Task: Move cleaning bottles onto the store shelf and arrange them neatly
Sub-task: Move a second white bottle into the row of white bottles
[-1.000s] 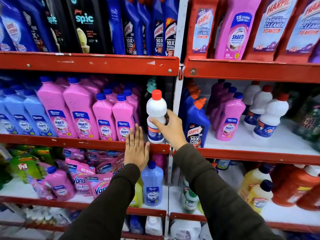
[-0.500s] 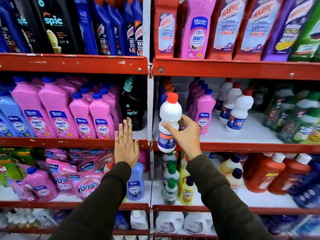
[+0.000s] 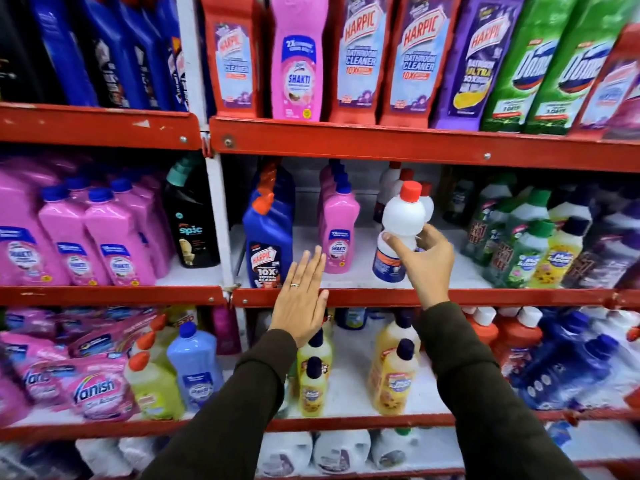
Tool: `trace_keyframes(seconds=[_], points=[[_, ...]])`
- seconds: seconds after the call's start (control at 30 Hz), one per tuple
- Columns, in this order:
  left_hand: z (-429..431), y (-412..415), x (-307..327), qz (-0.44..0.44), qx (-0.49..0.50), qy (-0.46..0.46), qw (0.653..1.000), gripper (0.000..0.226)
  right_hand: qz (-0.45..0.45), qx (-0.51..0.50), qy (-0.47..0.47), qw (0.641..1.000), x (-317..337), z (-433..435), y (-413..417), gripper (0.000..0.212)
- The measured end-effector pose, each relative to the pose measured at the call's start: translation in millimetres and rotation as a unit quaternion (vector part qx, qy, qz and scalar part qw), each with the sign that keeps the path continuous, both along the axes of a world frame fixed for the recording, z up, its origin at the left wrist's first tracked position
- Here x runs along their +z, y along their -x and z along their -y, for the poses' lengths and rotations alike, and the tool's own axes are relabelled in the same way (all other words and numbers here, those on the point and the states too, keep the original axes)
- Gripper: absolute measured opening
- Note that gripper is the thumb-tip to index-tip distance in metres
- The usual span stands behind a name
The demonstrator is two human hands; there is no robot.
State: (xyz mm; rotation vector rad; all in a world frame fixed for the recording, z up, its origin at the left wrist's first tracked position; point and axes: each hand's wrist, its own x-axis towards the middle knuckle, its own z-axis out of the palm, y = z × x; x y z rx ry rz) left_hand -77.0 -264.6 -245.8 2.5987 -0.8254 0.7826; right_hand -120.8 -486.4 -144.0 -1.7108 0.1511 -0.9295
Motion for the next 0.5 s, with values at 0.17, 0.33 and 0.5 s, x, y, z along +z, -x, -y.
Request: trace_keyframes(seconds=[0.17,0.33,0.5], points=[[20.8,-11.5,-9.8,-0.046,0.070,-0.029,0.996,0.066,-0.021,-0.027,0.004,0.999,-3.1,46.8,-11.4,0.051],[27.8,-14.8,-15.7,-0.042,0.115,-0.040,0.992,0.068,-0.059,-0.029,0.024,0.998,-18.0,71.2,-21.4,0.049],[29.1,-15.4,-17.5,-0.028,0.125,-0.040,0.991,0.067,-0.073,-0.033,0.003,0.997,-27.0,77.1,-27.4,0.054]])
